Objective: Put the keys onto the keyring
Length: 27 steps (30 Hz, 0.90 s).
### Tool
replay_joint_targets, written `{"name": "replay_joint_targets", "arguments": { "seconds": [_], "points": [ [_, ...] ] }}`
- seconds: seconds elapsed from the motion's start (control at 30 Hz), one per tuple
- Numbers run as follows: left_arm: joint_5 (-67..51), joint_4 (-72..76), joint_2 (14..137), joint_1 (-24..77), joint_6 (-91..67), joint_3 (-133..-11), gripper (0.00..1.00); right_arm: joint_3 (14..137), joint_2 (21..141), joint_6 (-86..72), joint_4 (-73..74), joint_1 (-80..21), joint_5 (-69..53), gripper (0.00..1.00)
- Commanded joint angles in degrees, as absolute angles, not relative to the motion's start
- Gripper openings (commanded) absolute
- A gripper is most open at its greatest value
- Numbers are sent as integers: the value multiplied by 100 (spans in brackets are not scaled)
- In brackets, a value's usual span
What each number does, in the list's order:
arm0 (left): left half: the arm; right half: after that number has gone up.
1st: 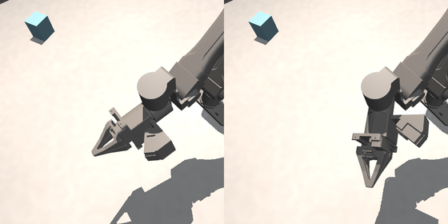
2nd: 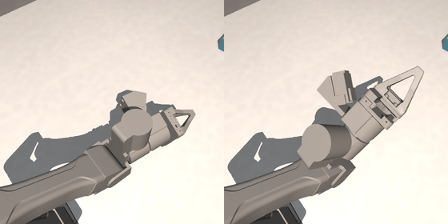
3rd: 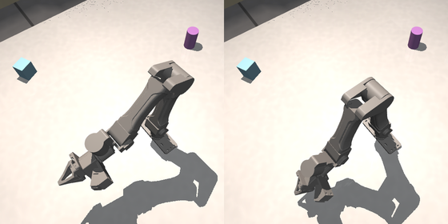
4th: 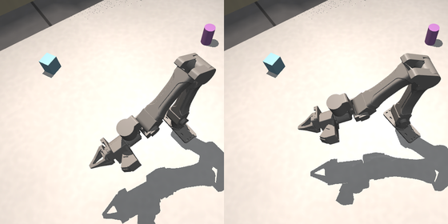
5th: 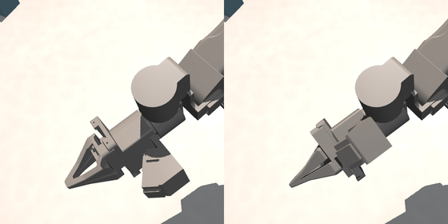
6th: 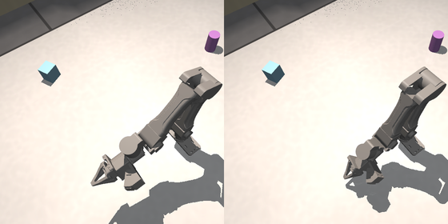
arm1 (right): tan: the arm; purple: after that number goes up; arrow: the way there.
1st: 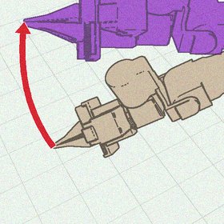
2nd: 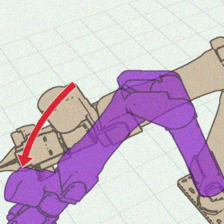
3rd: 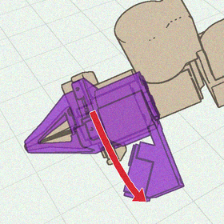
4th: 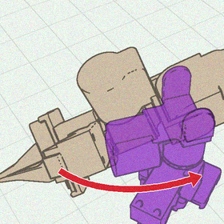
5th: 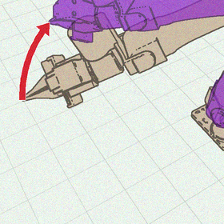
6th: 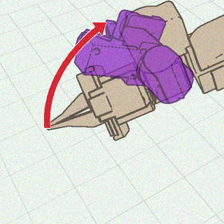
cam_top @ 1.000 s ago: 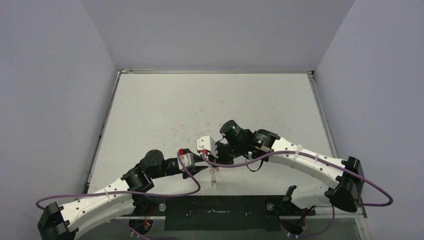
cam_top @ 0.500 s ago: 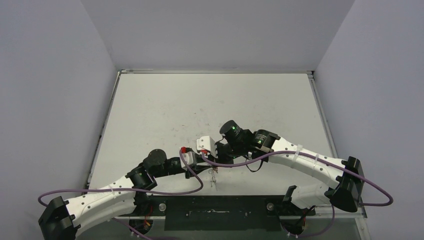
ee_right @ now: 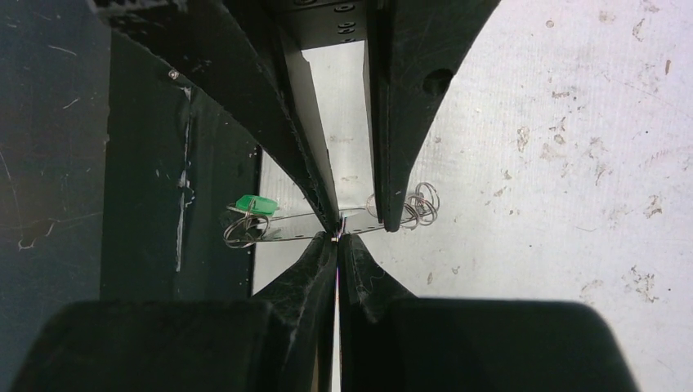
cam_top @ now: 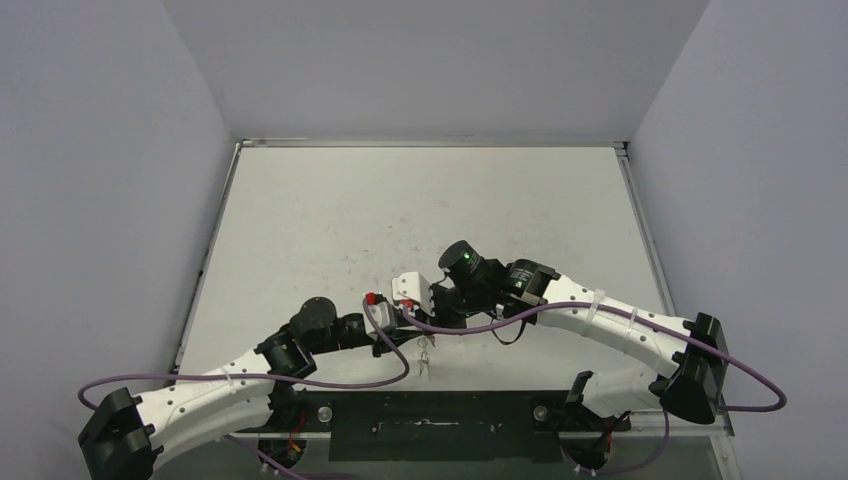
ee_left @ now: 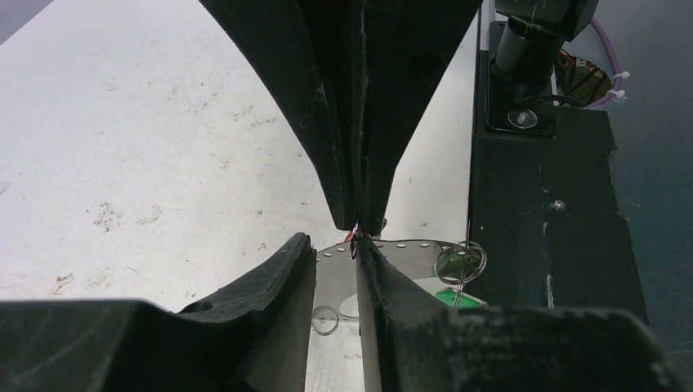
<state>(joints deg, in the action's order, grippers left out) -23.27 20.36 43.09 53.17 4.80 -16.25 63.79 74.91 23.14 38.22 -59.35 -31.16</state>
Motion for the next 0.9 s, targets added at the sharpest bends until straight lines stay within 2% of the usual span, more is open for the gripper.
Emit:
{"name": "replay_joint_targets", "arguments": {
  "seconds": [0.0, 0.1, 0.17, 0.33, 0.4, 0.5, 0.63, 0.7, 0.87],
  "points": [
    [-2345, 2432, 4358, 5317, 430, -1729, 21, 6697, 7497, 2215, 3507, -6005, -3186, 0],
    [-2400, 2505, 4368, 5317, 442, -1723, 12, 6702, 7523, 2207, 3506, -6005, -3162, 0],
    [-2446, 2498, 4370, 5317, 470, -1730, 0, 6700, 7540, 2210, 3507, -6010, -3135, 0],
    [-2457, 2527, 4336, 5317, 423, -1648, 0, 6670, 7552, 2169, 3461, -6005, -2937, 13],
    [-2421, 2637, 4306, 5322, 370, -1577, 0, 6611, 7508, 2123, 3342, -6011, -2846, 24],
    [-2356, 2761, 4234, 5322, 298, -1479, 0, 6421, 7323, 2114, 3129, -5997, -2792, 45],
    [-2265, 2930, 4090, 5317, 233, -1329, 0, 6005, 6876, 2140, 2670, -5935, -2825, 65],
    [-2230, 3017, 4014, 5317, 206, -1264, 0, 5694, 6639, 2144, 2380, -5867, -2893, 70],
    [-2212, 3172, 3833, 5317, 143, -1128, 0, 4963, 6062, 2029, 1510, -5388, -3767, 70]
  ]
}}
